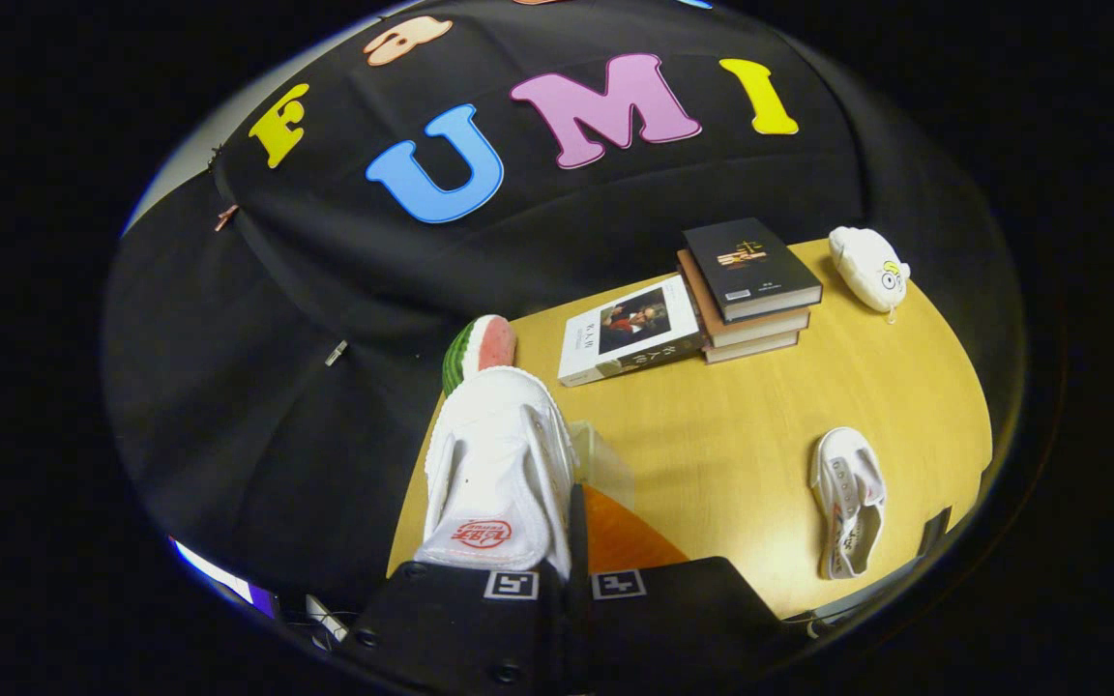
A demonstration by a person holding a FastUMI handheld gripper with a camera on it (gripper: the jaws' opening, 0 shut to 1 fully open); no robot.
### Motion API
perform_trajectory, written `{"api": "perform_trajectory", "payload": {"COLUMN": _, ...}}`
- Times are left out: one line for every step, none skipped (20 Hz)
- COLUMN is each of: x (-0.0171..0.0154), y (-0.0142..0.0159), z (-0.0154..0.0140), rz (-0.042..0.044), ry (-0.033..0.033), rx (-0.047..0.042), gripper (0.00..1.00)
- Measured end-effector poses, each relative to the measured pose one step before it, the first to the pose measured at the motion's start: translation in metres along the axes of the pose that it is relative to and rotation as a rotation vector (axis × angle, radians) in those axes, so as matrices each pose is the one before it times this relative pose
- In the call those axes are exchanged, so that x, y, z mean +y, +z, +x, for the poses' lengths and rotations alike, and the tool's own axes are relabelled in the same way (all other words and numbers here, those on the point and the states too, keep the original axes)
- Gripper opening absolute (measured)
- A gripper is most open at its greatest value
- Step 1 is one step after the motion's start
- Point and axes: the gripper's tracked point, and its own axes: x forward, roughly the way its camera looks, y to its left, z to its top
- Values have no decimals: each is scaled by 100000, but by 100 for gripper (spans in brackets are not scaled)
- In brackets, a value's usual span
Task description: Open the storage box then place both shoes into the box .Put the left shoe in first, then the right shoe, with the right side of both shoes facing outward in a uniform manner.
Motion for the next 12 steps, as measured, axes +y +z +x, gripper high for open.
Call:
{"api": "perform_trajectory", "payload": {"x": 659, "y": -582, "z": 461, "rz": -390, "ry": -909, "rx": 1059, "gripper": 5}}
{"api": "perform_trajectory", "payload": {"x": 539, "y": -610, "z": 652, "rz": -584, "ry": -1227, "rx": 1289, "gripper": 6}}
{"api": "perform_trajectory", "payload": {"x": 605, "y": -583, "z": 708, "rz": -164, "ry": -1142, "rx": 1049, "gripper": 5}}
{"api": "perform_trajectory", "payload": {"x": 488, "y": -494, "z": 804, "rz": -81, "ry": -991, "rx": 773, "gripper": 6}}
{"api": "perform_trajectory", "payload": {"x": 427, "y": -646, "z": 709, "rz": 23, "ry": -1339, "rx": 1246, "gripper": 6}}
{"api": "perform_trajectory", "payload": {"x": 295, "y": -581, "z": 662, "rz": 486, "ry": -1480, "rx": 1096, "gripper": 6}}
{"api": "perform_trajectory", "payload": {"x": 300, "y": -581, "z": 616, "rz": 526, "ry": -1463, "rx": 1242, "gripper": 5}}
{"api": "perform_trajectory", "payload": {"x": 177, "y": -517, "z": 672, "rz": -88, "ry": -1523, "rx": 1097, "gripper": 6}}
{"api": "perform_trajectory", "payload": {"x": 32, "y": -497, "z": 628, "rz": -116, "ry": -1985, "rx": 1393, "gripper": 6}}
{"api": "perform_trajectory", "payload": {"x": -89, "y": -474, "z": 636, "rz": 379, "ry": -2201, "rx": 1657, "gripper": 6}}
{"api": "perform_trajectory", "payload": {"x": -57, "y": -531, "z": 657, "rz": 404, "ry": -2173, "rx": 1522, "gripper": 6}}
{"api": "perform_trajectory", "payload": {"x": -72, "y": -532, "z": 583, "rz": 1379, "ry": -2220, "rx": 1787, "gripper": 5}}
